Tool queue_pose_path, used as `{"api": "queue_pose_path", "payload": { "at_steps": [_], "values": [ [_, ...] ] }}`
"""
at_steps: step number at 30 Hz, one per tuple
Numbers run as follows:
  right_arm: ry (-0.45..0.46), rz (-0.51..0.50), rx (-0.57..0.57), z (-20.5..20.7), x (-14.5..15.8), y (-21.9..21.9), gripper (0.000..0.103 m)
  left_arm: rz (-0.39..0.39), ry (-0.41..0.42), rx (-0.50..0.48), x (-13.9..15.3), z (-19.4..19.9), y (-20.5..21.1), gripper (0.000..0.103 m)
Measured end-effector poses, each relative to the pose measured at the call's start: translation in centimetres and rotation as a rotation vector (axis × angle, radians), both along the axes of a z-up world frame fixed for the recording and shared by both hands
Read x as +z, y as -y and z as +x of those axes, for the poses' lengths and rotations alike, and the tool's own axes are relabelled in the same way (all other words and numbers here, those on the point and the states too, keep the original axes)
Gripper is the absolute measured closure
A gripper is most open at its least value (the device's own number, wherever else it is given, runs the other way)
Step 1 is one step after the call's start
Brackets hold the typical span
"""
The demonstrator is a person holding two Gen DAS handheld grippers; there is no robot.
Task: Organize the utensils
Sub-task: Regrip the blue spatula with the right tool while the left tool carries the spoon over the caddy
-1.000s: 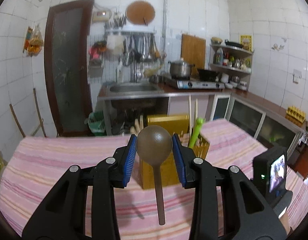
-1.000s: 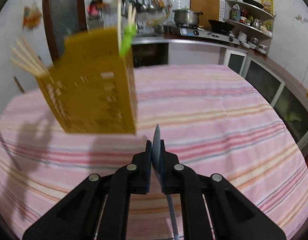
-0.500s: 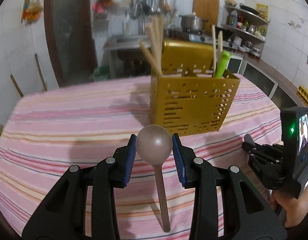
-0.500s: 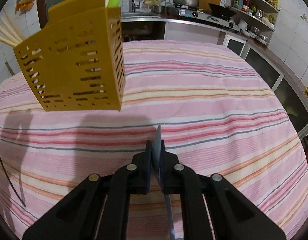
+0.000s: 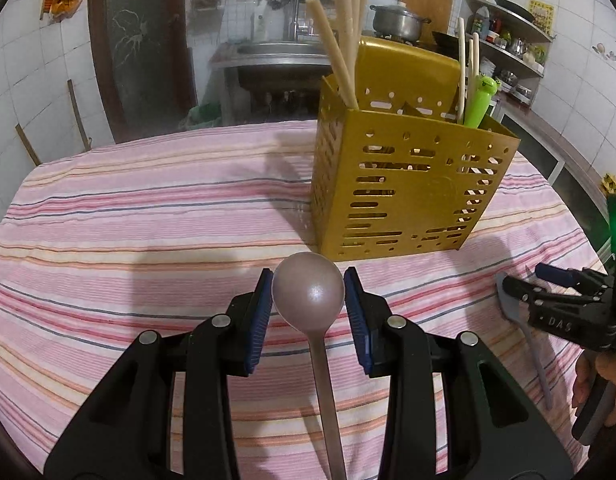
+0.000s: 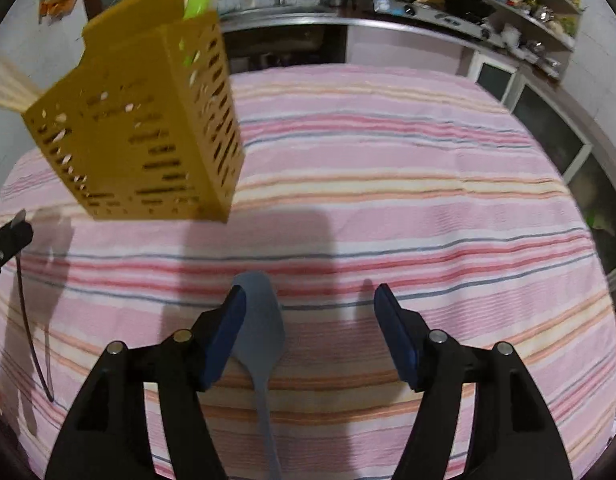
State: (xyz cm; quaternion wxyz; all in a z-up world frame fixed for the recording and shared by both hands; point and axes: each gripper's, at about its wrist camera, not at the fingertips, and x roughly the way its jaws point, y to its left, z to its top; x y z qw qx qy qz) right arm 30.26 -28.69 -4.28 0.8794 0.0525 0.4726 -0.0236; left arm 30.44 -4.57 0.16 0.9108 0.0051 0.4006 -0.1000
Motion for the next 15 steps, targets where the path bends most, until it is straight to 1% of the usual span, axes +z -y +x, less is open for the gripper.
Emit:
{"api": "queue_pose_path", "payload": {
  "at_steps": [2, 5, 7, 10, 13, 14, 15],
  "values": [
    [-0.005, 0.007, -0.001, 0.1, -0.3, -0.3, 0.038, 0.003, 0.0, -0.002, 0.0, 0.1, 0.1, 0.068],
    [0.005, -0.026, 0.008, 0.2, -0.3, -1.4, 0.038, 0.006, 0.003, -0.001, 0.0, 0.1, 0.2, 0.068],
    [0.007, -0.021, 0.022, 0.0, -0.1, -2.0, 0.039, 0.008, 0.004, 0.002, 0.0, 0.0, 0.2, 0.068],
    [0.035, -0.048, 0.048, -0.7, 0.8, -3.0, 0.039, 0.006, 0.003, 0.007, -0.2, 0.0, 0.0, 0.068],
    [0.018, -0.057, 0.058, -0.6, 0.4, -3.5, 0.039, 0.002, 0.002, 0.011, -0.3, 0.0, 0.0, 0.068],
    [0.012, -0.056, 0.055, -0.5, 0.2, -3.4, 0.041, 0.002, 0.002, 0.01, -0.3, 0.0, 0.0, 0.068],
    [0.006, -0.047, 0.051, -0.4, -0.1, -3.2, 0.045, 0.003, 0.002, 0.01, -0.3, 0.0, 0.0, 0.068]
  ]
}}
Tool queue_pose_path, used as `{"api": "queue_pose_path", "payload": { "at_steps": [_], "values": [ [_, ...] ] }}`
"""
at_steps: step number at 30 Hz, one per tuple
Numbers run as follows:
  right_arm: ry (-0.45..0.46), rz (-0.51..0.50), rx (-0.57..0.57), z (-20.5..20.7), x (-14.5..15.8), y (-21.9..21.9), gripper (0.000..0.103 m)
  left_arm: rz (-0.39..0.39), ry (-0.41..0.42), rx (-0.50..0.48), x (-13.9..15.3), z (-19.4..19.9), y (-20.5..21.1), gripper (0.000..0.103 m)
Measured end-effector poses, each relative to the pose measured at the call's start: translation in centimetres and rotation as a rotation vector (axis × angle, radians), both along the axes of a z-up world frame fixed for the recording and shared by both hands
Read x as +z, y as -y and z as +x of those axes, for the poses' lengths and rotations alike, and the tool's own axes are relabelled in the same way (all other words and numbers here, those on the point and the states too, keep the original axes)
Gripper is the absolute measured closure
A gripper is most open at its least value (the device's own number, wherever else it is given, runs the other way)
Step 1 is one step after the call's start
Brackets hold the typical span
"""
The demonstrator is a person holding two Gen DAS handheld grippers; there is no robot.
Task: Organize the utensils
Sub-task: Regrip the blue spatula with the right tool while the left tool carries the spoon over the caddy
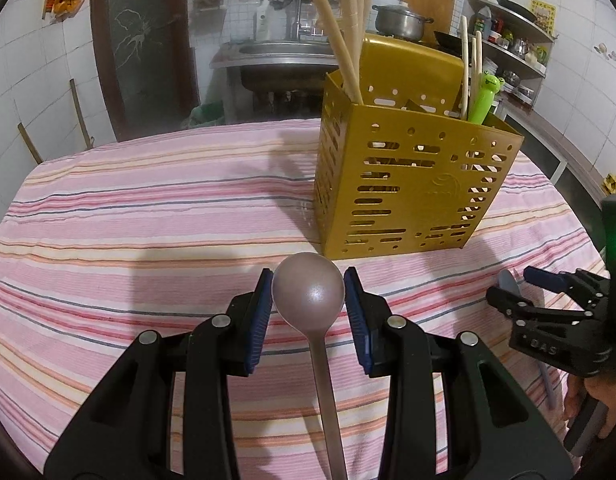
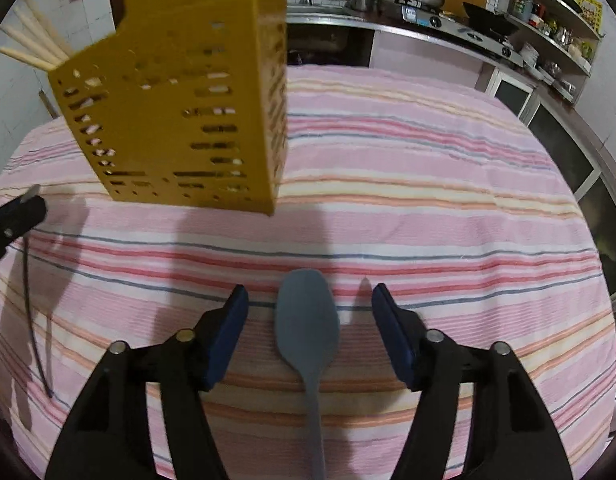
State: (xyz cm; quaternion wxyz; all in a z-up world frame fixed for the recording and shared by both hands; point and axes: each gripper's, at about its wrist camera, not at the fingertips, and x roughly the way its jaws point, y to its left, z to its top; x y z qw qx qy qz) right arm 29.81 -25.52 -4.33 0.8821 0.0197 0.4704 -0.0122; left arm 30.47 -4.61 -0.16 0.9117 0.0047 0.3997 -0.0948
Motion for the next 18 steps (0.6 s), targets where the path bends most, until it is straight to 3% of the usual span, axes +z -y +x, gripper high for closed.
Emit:
{"api": "queue_pose_path", "payload": {
  "at_steps": [2, 4, 7, 12, 18],
  "values": [
    [0.007, 0.037, -0.016, -0.1, -0.2, 0.7, 0.052, 0.003, 0.002, -0.003, -0.1, -0.1, 0.0, 0.068],
    [0.019, 0.044, -0.019, -0.2, 0.0, 0.9, 0.072, 0.006, 0.007, -0.003, -0.1, -0.1, 0.0, 0.068],
    [0.033, 0.047, -0.007, -0.3, 0.5, 0.8, 0.072, -0.006, 0.011, -0.001, 0.2, -0.2, 0.1, 0.068],
    [0.131, 0.055, -0.02, -1.8, 2.6, 1.2, 0.072, -0.012, 0.082, 0.004, 1.6, -1.5, 0.0, 0.068],
    [0.349, 0.08, -0.045, -5.0, 6.4, 1.4, 0.072, -0.017, 0.218, -0.001, 3.7, -3.9, -0.2, 0.068]
  ]
}}
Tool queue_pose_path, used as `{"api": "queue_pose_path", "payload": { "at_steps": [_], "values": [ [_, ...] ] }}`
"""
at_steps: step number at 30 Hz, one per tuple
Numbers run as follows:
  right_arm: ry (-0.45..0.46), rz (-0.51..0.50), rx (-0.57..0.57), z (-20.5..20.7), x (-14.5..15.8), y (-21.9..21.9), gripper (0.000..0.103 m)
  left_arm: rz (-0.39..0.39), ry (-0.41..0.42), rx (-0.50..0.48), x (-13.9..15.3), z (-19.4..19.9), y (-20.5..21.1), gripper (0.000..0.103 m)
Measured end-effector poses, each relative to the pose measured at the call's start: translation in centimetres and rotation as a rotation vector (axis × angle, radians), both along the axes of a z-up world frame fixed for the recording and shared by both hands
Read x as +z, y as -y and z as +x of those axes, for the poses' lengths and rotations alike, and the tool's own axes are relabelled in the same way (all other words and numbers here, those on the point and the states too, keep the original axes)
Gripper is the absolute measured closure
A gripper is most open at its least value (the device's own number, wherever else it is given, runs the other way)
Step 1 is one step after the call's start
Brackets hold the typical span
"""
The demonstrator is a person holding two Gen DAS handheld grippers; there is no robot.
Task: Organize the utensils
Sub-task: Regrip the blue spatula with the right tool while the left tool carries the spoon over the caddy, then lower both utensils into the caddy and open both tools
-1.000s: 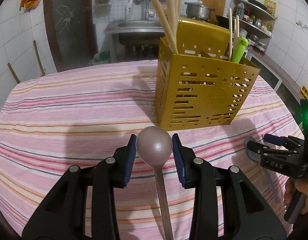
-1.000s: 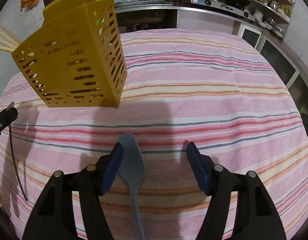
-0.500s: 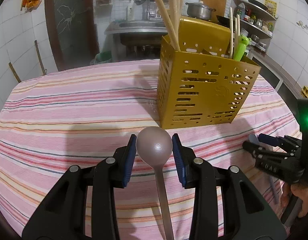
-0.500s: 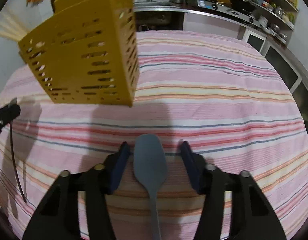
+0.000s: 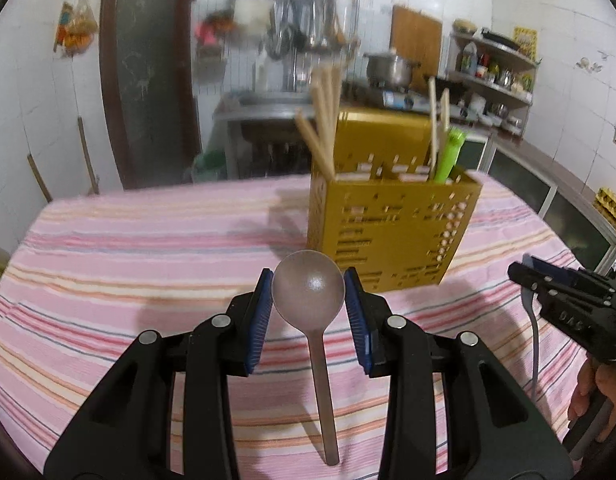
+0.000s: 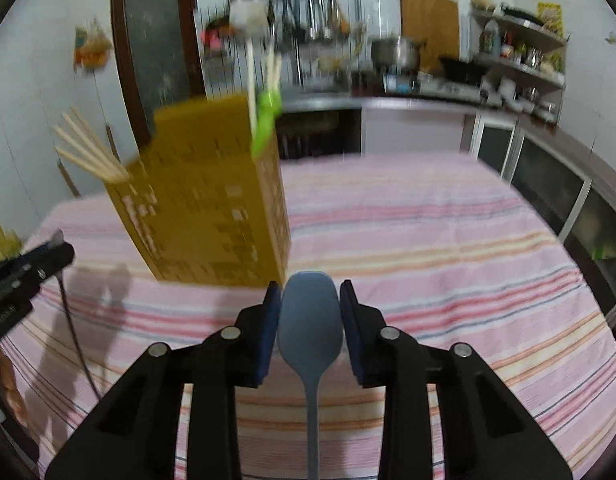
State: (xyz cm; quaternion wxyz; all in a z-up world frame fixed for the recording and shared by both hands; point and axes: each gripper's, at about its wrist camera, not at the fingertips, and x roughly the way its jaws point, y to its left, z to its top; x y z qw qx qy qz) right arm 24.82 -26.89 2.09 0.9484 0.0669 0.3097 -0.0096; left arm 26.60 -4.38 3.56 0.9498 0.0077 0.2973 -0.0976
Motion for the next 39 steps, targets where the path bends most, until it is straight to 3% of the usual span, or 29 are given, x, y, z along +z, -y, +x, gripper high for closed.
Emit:
{"api": "queue_pose_path", "payload": {
  "at_steps": [8, 26, 30, 39],
  "values": [
    [0.196, -0.006, -0.045, -1.6, 1.6, -0.1, 0.072, -0.008, 0.076, 0.026, 1.0, -1.6, -0.8, 0.068],
    [0.317, -0.044, -0.065, -3.1, 4.5, -0.9, 0.072, -0.045, 0.206, 0.045, 3.6, -2.7, -1.7, 0.068],
    [0.337, -0.046, -0.053, -3.4, 5.8, -1.1, 0.072, -0.057, 0.242, 0.031, 5.3, -3.0, -1.6, 0.068],
    [0.442, -0.02, -0.034, -2.6, 11.9, -1.1, 0.072, -0.116, 0.386, 0.002, 12.1, -1.8, -0.3, 0.068]
  ]
}}
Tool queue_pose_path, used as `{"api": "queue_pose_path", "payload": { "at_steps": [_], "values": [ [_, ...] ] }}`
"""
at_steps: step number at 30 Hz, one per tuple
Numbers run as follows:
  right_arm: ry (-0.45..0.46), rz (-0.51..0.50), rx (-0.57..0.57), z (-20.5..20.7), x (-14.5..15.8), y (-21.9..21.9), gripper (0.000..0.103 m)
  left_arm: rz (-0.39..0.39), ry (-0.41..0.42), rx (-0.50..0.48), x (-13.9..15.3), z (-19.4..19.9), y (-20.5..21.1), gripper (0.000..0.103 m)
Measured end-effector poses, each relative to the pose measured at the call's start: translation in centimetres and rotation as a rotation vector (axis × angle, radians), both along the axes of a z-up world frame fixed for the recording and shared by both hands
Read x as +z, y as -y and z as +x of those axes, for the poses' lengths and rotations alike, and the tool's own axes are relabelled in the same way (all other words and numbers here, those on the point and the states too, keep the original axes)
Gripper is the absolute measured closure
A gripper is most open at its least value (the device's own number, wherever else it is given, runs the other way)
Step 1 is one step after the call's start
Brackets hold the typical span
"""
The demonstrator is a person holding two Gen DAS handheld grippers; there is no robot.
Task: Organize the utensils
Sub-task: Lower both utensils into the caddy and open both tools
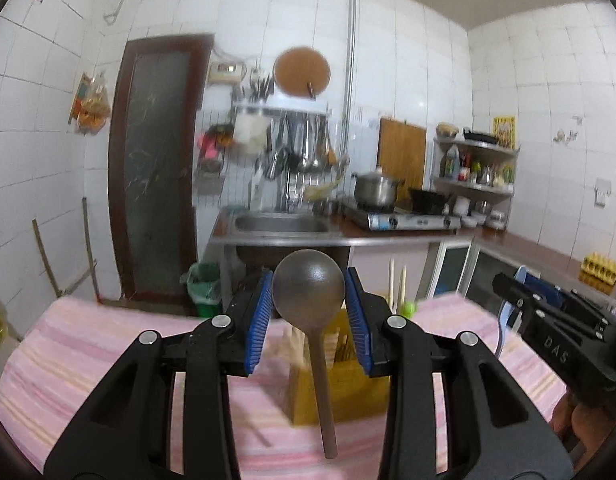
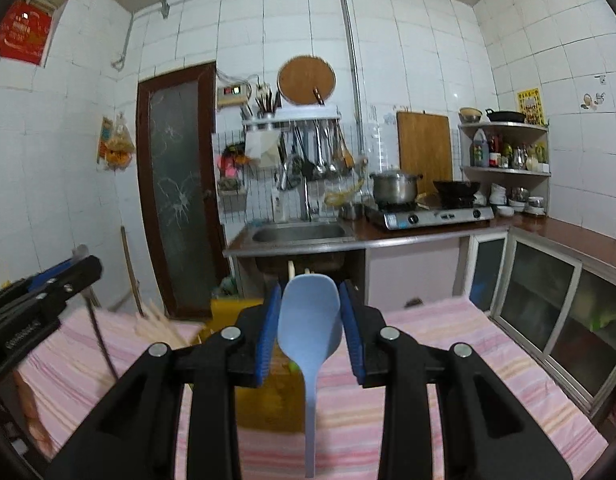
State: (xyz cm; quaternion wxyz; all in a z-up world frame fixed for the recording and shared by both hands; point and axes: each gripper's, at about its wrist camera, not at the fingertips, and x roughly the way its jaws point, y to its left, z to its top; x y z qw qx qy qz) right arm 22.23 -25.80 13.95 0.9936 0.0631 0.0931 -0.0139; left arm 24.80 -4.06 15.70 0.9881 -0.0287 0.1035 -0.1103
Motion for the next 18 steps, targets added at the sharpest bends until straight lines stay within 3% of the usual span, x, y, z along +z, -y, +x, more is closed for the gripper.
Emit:
{"api": "queue_pose_path", "payload": {
  "at_steps": [4, 10, 18],
  "values": [
    [0.054, 0.007, 0.0, 1.6, 2.5, -0.2, 0.072, -0.002, 0.042, 0.006, 1.6, 2.1, 0.8, 0.068],
    [0.103, 0.049, 0.005, 5.3, 4.3, -0.1, 0.072, 0.002, 0.077, 0.02, 1.6, 5.6, 1.9, 0.068],
    [0.045, 0.077, 0.022, 10.6, 0.8, 0.2, 0.072, 0.004, 0.025, 0.02, -2.4, 10.7, 2.6, 0.068]
  ]
}}
